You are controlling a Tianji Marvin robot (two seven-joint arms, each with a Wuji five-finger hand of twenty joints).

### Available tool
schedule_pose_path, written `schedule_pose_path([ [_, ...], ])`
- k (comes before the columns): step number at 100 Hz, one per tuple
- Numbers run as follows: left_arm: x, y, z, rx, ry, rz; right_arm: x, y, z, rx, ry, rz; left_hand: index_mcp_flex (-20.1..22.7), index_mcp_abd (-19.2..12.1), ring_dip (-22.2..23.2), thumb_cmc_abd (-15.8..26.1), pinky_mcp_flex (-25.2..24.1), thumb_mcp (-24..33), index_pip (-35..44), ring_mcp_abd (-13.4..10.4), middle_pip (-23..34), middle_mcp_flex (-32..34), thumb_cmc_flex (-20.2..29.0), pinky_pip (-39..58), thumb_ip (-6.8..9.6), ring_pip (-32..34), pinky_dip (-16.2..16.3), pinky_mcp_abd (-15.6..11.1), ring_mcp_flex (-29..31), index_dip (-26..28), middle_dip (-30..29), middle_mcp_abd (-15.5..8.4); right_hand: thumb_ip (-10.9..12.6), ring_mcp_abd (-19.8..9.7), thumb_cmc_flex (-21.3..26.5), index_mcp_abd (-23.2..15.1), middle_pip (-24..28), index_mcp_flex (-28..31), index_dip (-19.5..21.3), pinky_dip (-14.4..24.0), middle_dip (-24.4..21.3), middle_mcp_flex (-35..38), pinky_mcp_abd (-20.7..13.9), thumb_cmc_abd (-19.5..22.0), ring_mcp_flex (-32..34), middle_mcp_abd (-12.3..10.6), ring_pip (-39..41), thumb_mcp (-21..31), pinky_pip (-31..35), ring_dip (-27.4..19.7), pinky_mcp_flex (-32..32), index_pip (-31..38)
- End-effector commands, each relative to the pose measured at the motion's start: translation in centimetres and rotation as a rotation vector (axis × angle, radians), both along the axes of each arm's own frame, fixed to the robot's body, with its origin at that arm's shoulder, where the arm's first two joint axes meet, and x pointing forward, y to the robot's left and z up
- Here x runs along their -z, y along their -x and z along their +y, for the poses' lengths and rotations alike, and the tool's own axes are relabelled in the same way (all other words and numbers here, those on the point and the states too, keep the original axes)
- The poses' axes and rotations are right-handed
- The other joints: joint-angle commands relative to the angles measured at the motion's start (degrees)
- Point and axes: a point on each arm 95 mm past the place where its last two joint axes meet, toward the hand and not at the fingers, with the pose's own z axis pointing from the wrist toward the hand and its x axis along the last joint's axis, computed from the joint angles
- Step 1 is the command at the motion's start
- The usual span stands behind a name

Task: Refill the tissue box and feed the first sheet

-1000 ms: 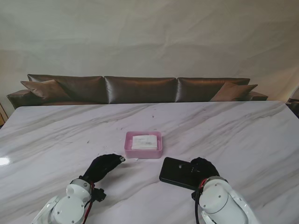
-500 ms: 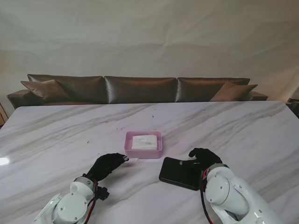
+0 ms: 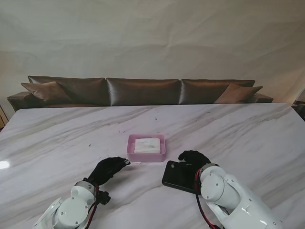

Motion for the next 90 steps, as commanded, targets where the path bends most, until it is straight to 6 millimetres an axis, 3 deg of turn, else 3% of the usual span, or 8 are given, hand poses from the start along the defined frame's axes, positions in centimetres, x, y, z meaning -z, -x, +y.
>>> schedule_pose_path([
  [1,0.4,0.3,-0.1,0.01,0.007,0.018,0.6,0.3,0.5,-0.023,-0.013,0.028,-0.84,-1.02,0.66,1.82,-0.34,-0.49,0.3,-0.23,1.37,1.75,0.19,-23.31,2.0,0.89,0.96,-0.17,1.87,-0.74,0.76,-1.24,0.05,1.05,-1.17,-1.39,1.45,0.72,0.52,-1.0,1.18,1.52,-1.92,-0.21,3.04,-0.77,1.26,0.24,-0.41,0.25,-0.13,0.62],
  [31,0.5,0.3,0.0,0.001,0.014,0.014,1.4,2.0,1.5,-0.055,-0.099,0.057,-0.8,-0.98,0.75,1.82,-0.26,-0.56,0.31,-0.18,1.4,1.84,0.25,-23.39,2.01,0.82,1.11,0.04,1.93,-0.76,0.83,-1.25,0.09,1.44,-0.61,-0.94,1.56,1.07,0.4,-1.94,1.97,2.31,-1.98,0.29,4.19,-0.51,1.45,-0.24,0.39,0.76,-0.15,0.57],
  [71,0.6,0.2,-0.1,0.003,0.026,0.019,0.6,3.9,2.4,-0.062,-0.165,0.042,-0.57,-0.7,0.83,1.83,-0.04,-0.54,0.45,-0.11,1.49,1.95,0.4,-23.37,2.04,0.85,1.22,0.22,1.99,-0.73,0.89,-1.05,0.24,1.59,-0.44,-0.62,1.24,1.19,0.28,-2.83,2.64,2.83,-1.96,0.69,4.9,-0.12,1.41,-0.6,1.13,1.15,0.08,0.1],
  [90,0.7,0.2,-0.2,0.005,0.03,0.018,0.1,3.9,2.5,-0.05,-0.145,-0.03,-0.63,-0.83,0.85,1.81,0.06,-0.56,0.43,0.03,1.48,1.88,0.41,-23.37,2.04,0.86,1.23,0.31,2.0,-0.74,0.9,-1.1,0.26,1.12,-1.18,-0.75,1.13,1.03,0.35,-3.22,2.81,2.21,-2.31,0.63,3.68,-0.38,0.81,-0.63,1.37,0.93,0.02,0.13],
])
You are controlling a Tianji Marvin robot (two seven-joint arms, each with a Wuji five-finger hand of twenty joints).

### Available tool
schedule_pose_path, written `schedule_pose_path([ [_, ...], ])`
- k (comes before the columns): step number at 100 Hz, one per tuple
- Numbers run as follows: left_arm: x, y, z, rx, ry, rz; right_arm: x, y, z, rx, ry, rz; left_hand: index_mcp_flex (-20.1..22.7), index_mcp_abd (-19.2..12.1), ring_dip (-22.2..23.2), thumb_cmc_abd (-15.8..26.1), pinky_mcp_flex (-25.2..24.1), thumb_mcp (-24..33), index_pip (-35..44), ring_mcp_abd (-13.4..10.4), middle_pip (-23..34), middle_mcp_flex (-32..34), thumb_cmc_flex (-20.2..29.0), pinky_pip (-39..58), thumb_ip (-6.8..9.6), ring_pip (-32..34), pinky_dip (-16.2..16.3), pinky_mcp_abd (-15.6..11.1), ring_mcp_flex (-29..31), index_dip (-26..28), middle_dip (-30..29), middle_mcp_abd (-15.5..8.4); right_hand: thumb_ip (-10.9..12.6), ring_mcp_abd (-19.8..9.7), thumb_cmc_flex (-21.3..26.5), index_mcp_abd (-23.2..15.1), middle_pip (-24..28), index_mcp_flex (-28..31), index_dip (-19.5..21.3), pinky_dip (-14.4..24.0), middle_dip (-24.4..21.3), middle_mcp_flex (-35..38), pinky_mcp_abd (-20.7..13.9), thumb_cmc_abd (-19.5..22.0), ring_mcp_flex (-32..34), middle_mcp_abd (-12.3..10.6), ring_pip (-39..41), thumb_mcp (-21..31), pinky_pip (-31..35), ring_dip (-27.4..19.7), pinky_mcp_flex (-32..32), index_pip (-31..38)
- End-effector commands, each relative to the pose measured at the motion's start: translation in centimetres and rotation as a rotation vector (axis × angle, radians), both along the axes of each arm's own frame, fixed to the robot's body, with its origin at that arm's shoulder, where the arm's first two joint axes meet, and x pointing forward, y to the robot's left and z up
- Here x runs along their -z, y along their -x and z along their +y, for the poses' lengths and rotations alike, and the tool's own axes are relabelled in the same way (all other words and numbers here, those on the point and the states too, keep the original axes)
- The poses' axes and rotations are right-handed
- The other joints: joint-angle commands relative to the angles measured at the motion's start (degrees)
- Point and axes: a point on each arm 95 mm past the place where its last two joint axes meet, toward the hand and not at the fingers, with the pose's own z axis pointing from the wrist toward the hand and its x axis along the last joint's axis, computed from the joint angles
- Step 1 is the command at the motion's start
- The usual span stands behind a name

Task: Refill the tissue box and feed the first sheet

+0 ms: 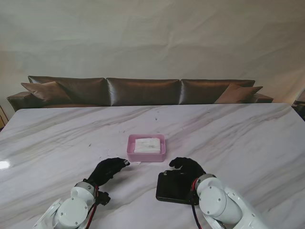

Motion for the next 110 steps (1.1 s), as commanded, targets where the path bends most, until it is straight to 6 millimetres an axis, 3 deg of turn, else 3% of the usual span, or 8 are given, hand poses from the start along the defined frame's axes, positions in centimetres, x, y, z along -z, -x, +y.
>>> schedule_pose_path([
  [1,0.2,0.2,-0.3,0.013,0.011,0.008,0.0,0.2,0.3,-0.005,0.002,-0.002,-0.65,-0.84,0.76,1.79,0.07,-0.57,0.42,0.04,1.48,1.88,0.38,-23.37,2.03,0.86,0.71,0.32,1.98,-0.75,0.58,-1.08,0.24,-0.31,-1.31,-0.74,0.47,0.24,0.33,-0.99,1.36,-0.38,-0.33,0.6,-0.33,-0.32,0.53,-0.55,1.29,0.62,-0.49,-0.27],
  [30,0.1,0.4,-0.4,0.01,0.015,0.007,-3.3,1.9,-1.7,0.072,0.107,-0.072,-0.54,-0.79,0.85,1.79,0.37,-0.6,0.42,0.92,1.46,1.91,0.39,-23.61,2.03,1.11,0.56,1.06,2.29,-0.76,0.57,-1.02,-0.14,2.12,-1.97,-0.25,0.17,-1.02,0.19,-1.04,0.89,-1.68,1.94,1.03,-2.77,0.05,0.61,-0.15,2.35,0.15,0.04,-0.28],
  [50,-0.1,0.3,-0.5,0.011,0.02,0.003,-4.1,3.9,-3.4,0.135,0.184,-0.056,0.16,-0.2,0.8,1.62,2.43,-0.54,0.51,2.96,1.77,2.94,0.41,-24.06,2.05,2.26,-0.3,0.28,4.33,-0.83,0.61,0.05,-0.28,4.07,-1.86,0.19,0.01,-0.9,0.0,-0.95,0.68,-1.26,3.72,1.37,-2.53,0.66,1.07,-0.34,2.68,0.13,1.07,-0.41],
  [75,-0.5,0.1,-0.7,0.018,0.021,-0.006,-3.1,6.2,-3.9,0.219,0.241,0.011,3.19,1.29,0.08,1.13,15.13,0.25,1.52,3.59,4.71,9.51,-0.11,-18.0,2.09,8.23,-0.6,-2.28,14.09,-1.16,1.68,2.77,0.02,8.62,-0.9,8.03,-3.34,-0.64,-1.24,-0.79,-2.94,0.44,7.37,2.11,2.72,10.82,3.23,-0.96,5.02,0.47,6.27,-2.43],
  [80,-0.6,0.1,-0.7,0.018,0.017,-0.009,-2.9,6.4,-3.8,0.238,0.245,0.021,3.39,1.13,-1.68,1.15,17.77,0.75,1.81,3.55,4.39,10.23,-0.6,-15.24,1.91,10.37,-2.63,-2.28,15.81,-1.66,1.48,2.8,0.1,9.25,-0.63,9.33,-3.12,0.06,-1.43,-0.76,-2.98,0.97,8.03,1.99,4.11,12.12,3.63,-0.97,5.77,0.49,7.58,-2.52],
  [96,-0.8,0.1,-0.7,0.018,0.014,-0.009,-2.2,6.8,-3.2,0.273,0.224,0.062,4.5,1.82,-1.97,0.9,24.67,0.67,2.11,3.54,4.29,12.64,-0.86,-12.7,1.92,12.45,-3.54,-3.06,20.32,-1.79,1.22,3.97,0.3,10.21,-0.3,10.97,-2.8,0.65,-2.24,-1.39,-3.11,0.84,9.16,2.33,5.29,13.82,3.49,-1.23,6.95,0.14,9.16,-3.02],
  [99,-0.9,0.1,-0.7,0.018,0.015,-0.009,-2.0,6.9,-3.0,0.28,0.219,0.068,4.72,1.93,-3.69,0.84,25.88,0.87,2.27,3.55,4.18,13.21,-0.97,-11.24,2.0,13.56,-6.76,-3.14,21.13,-2.19,1.08,4.16,0.35,10.27,-0.2,11.08,-2.67,0.71,-2.33,-1.47,-3.09,0.81,9.28,2.32,5.5,13.89,3.57,-1.27,7.21,0.14,9.39,-3.0],
  [110,-0.9,0.3,-0.5,0.012,0.015,-0.005,-1.3,7.2,-2.1,0.309,0.187,0.086,5.5,2.42,-3.79,0.69,30.45,0.94,2.65,3.44,4.66,14.84,-1.02,-10.02,2.02,14.95,-7.69,-3.53,24.33,-2.2,1.18,4.78,0.48,10.47,0.01,11.08,-2.37,0.83,-2.54,-1.71,-3.05,0.81,9.72,2.38,5.99,13.96,3.8,-1.41,7.85,0.16,9.75,-2.79],
])
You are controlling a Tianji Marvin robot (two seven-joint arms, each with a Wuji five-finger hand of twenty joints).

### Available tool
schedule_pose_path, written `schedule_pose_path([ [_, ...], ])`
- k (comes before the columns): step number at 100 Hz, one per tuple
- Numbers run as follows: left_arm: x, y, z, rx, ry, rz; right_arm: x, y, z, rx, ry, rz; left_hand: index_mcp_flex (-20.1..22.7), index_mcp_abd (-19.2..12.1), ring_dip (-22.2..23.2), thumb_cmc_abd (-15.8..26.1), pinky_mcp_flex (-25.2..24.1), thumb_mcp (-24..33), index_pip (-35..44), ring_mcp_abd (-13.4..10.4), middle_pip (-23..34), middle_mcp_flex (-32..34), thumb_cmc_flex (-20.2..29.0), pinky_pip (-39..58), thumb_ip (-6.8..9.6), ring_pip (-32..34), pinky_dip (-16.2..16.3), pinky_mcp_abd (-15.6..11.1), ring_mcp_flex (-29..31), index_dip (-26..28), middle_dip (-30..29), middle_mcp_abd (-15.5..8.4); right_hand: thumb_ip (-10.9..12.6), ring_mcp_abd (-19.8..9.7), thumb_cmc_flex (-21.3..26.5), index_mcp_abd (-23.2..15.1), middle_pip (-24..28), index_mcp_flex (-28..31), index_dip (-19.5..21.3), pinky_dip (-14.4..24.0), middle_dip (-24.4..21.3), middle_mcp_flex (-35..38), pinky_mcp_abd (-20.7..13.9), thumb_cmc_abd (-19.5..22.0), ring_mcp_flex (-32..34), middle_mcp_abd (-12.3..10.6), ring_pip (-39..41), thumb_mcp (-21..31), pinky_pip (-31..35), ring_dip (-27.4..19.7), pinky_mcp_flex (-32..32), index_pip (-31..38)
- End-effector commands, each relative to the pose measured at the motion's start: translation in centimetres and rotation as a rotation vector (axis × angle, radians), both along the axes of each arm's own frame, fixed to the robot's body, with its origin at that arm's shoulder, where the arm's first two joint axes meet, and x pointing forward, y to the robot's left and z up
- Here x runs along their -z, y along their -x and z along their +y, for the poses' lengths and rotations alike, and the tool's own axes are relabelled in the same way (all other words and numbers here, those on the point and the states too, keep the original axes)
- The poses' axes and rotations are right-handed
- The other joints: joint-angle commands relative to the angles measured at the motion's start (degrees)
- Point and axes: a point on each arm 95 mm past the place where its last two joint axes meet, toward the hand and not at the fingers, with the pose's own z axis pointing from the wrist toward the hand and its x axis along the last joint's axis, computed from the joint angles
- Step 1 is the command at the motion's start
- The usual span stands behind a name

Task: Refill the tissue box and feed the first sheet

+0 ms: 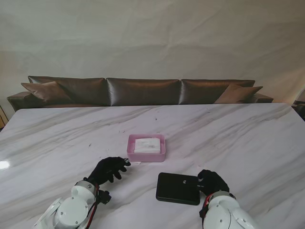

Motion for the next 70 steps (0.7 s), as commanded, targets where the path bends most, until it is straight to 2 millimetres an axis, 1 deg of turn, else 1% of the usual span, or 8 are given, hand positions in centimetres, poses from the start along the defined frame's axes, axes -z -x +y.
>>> schedule_pose_path([
  [1,0.0,0.3,-0.2,0.007,0.004,0.012,0.9,0.5,0.9,0.008,-0.026,0.031,1.18,1.05,-0.39,0.7,4.31,0.4,0.91,1.28,1.38,2.27,-1.06,-9.95,2.01,1.78,-1.13,-3.33,2.86,-0.85,0.16,0.87,0.49,1.96,-0.04,1.77,0.22,0.79,-0.57,-1.17,-0.61,0.72,1.77,0.72,0.89,1.78,1.16,-0.78,2.2,0.15,0.76,-0.25],
  [7,0.0,0.4,-0.1,0.0,0.001,0.022,1.2,0.7,1.5,0.019,-0.044,0.035,1.56,1.48,-0.9,0.63,6.93,0.58,0.95,1.37,1.6,3.0,-1.12,-9.19,2.07,2.66,-2.79,-3.6,4.56,-1.06,0.18,1.45,0.56,1.94,0.11,1.78,0.23,0.73,-0.65,-1.29,-0.65,0.58,1.76,0.85,0.94,1.83,1.2,-0.8,2.39,0.15,0.8,-0.17],
  [12,0.1,0.5,0.0,-0.006,-0.003,0.034,1.5,0.9,1.9,0.027,-0.059,0.038,1.96,1.92,-0.95,0.56,8.74,0.68,1.09,1.5,1.89,3.7,-1.06,-8.31,2.1,3.36,-3.19,-3.58,5.91,-1.11,0.26,1.95,0.61,1.92,0.19,1.85,0.27,0.73,-0.73,-1.4,-0.66,0.57,1.83,0.84,1.01,1.93,1.26,-0.88,2.58,0.16,0.86,-0.06],
  [14,0.1,0.5,0.0,-0.009,-0.006,0.04,1.6,1.0,2.1,0.029,-0.065,0.04,2.14,2.04,-1.93,0.42,9.43,1.01,1.18,1.49,2.08,4.0,-1.33,-6.98,2.19,4.25,-6.01,-3.73,6.44,-1.55,0.26,2.08,0.64,1.89,0.26,1.86,0.29,0.72,-0.76,-1.44,-0.66,0.55,1.86,0.81,1.01,1.87,1.27,-0.88,2.64,0.15,0.86,-0.02],
  [17,0.1,0.5,0.0,-0.015,-0.013,0.052,1.7,1.1,2.4,0.031,-0.075,0.043,2.37,2.45,-2.15,0.34,10.37,1.12,1.28,1.5,2.26,4.44,-1.38,-6.3,2.19,4.76,-6.86,-3.89,7.27,-1.67,0.29,2.41,0.67,1.97,0.27,1.85,0.3,0.65,-0.82,-1.51,-0.68,0.5,1.88,0.9,1.02,1.96,1.29,-0.92,2.71,0.15,0.83,0.0],
  [32,0.5,0.9,0.4,-0.035,-0.053,0.129,2.3,1.6,3.9,0.032,-0.123,0.054,2.35,4.55,-2.35,1.39,12.64,0.58,0.12,1.83,2.1,4.97,-2.46,-5.87,1.86,5.22,-7.94,-4.16,8.85,-2.51,0.15,3.94,0.82,1.91,0.5,2.11,0.49,0.78,-1.03,-1.79,-0.66,0.47,1.91,0.96,1.11,2.12,1.48,-1.05,3.13,0.21,0.93,0.3],
  [47,0.8,1.1,0.4,-0.07,-0.013,0.178,2.7,1.8,5.3,0.025,-0.17,0.057,3.56,6.71,-2.59,1.87,13.06,0.12,-0.89,2.97,2.27,5.57,-2.7,-5.46,1.61,5.79,-9.1,-2.99,9.14,-3.35,0.18,5.66,0.97,2.13,0.57,2.27,0.67,0.88,-1.22,-2.06,-0.64,0.55,2.04,1.07,1.39,2.31,1.64,-1.15,3.51,0.25,1.19,0.55],
  [70,0.8,1.4,0.2,-0.087,-0.008,0.232,2.7,1.6,6.9,0.021,-0.224,0.033,4.02,8.35,-2.79,2.2,13.49,-0.15,-1.74,3.44,2.26,5.52,-3.09,-4.96,1.47,6.32,-9.58,-2.55,9.11,-3.93,0.17,6.49,1.12,1.97,0.7,2.2,0.71,0.93,-1.6,-2.61,-0.71,0.63,1.92,1.08,1.29,2.08,1.6,-1.3,3.75,0.2,0.93,0.77],
])
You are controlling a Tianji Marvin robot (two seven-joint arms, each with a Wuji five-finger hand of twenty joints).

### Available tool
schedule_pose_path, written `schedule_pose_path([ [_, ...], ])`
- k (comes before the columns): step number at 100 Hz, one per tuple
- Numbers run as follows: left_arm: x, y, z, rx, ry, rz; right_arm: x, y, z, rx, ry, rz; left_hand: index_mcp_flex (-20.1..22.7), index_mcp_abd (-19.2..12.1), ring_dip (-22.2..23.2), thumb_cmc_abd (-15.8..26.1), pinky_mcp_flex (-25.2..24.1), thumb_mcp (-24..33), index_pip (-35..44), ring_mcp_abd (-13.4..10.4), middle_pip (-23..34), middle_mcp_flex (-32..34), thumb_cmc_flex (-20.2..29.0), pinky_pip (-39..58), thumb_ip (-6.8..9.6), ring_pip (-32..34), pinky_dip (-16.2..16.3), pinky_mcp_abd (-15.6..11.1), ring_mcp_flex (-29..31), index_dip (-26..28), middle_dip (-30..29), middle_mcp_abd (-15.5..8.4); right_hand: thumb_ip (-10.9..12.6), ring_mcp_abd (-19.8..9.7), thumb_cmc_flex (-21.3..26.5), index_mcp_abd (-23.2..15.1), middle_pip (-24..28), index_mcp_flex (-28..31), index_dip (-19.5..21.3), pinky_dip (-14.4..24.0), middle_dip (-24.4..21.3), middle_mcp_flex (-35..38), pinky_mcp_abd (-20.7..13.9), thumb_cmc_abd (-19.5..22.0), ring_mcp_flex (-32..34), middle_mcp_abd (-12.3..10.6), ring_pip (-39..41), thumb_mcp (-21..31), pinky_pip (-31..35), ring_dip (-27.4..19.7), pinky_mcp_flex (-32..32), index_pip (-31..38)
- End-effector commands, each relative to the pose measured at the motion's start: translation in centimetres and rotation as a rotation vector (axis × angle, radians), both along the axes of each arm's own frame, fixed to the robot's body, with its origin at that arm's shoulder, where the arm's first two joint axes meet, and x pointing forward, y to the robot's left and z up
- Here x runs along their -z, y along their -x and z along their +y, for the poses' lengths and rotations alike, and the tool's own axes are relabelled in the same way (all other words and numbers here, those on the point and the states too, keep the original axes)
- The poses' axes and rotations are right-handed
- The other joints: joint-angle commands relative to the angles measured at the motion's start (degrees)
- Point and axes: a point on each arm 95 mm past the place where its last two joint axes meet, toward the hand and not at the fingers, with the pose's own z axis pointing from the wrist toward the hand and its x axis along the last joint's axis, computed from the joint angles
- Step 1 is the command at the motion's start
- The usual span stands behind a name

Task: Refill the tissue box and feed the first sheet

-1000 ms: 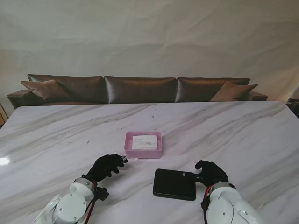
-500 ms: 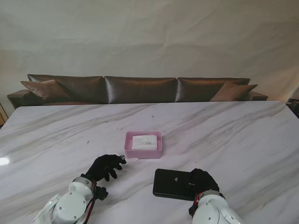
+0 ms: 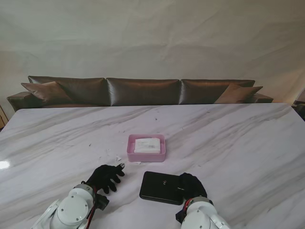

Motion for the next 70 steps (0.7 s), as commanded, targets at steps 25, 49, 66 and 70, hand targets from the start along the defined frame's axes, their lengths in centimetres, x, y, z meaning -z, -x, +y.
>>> schedule_pose_path([
  [25,0.2,-0.1,-1.3,-0.018,-0.008,0.105,1.5,0.1,2.0,-0.043,-0.075,0.034,0.62,3.57,-1.29,2.77,3.08,-0.94,-2.58,5.03,1.2,1.36,-1.9,-5.38,1.35,2.17,-1.51,-1.96,1.3,-2.43,0.14,4.25,1.17,4.98,0.6,0.8,0.61,0.88,-0.9,-0.98,-0.68,0.7,1.26,0.65,2.6,0.85,1.66,-1.16,1.84,0.57,0.15,0.5],
  [49,0.0,-0.5,-1.8,-0.08,0.013,0.16,1.8,-0.8,2.8,-0.055,-0.12,0.019,-0.41,6.7,-1.9,2.71,2.41,-1.13,-6.5,6.18,1.28,-0.18,-1.22,-6.61,1.37,2.13,-2.24,-0.91,-0.16,-4.3,0.39,5.88,1.18,4.94,0.68,0.89,0.59,0.95,-1.04,-1.18,-0.7,0.79,1.23,0.68,2.62,0.96,1.69,-1.22,1.98,0.57,0.17,0.47],
  [66,-0.1,-0.8,-1.8,-0.087,0.018,0.182,2.1,-1.3,3.2,-0.066,-0.15,0.011,-0.35,7.13,-2.13,2.8,1.51,-1.22,-7.72,6.97,1.24,-0.77,-0.92,-8.15,1.39,1.33,-2.75,-0.24,-1.91,-4.89,0.44,6.2,1.2,4.96,0.72,1.04,0.59,0.91,-1.13,-1.31,-0.7,0.75,1.25,0.73,2.63,0.98,1.7,-1.23,2.02,0.58,0.17,0.39],
  [70,-0.1,-0.9,-1.8,-0.09,0.016,0.188,2.1,-1.4,3.3,-0.07,-0.156,0.011,-0.3,7.23,-2.12,2.8,1.37,-1.29,-7.81,7.03,1.23,-0.81,-0.93,-8.42,1.38,1.26,-2.81,-0.13,-2.05,-4.93,0.44,6.34,1.2,4.98,0.69,1.06,0.59,0.94,-1.14,-1.34,-0.7,0.71,1.25,0.78,2.59,1.07,1.66,-1.25,2.01,0.56,0.16,0.37],
])
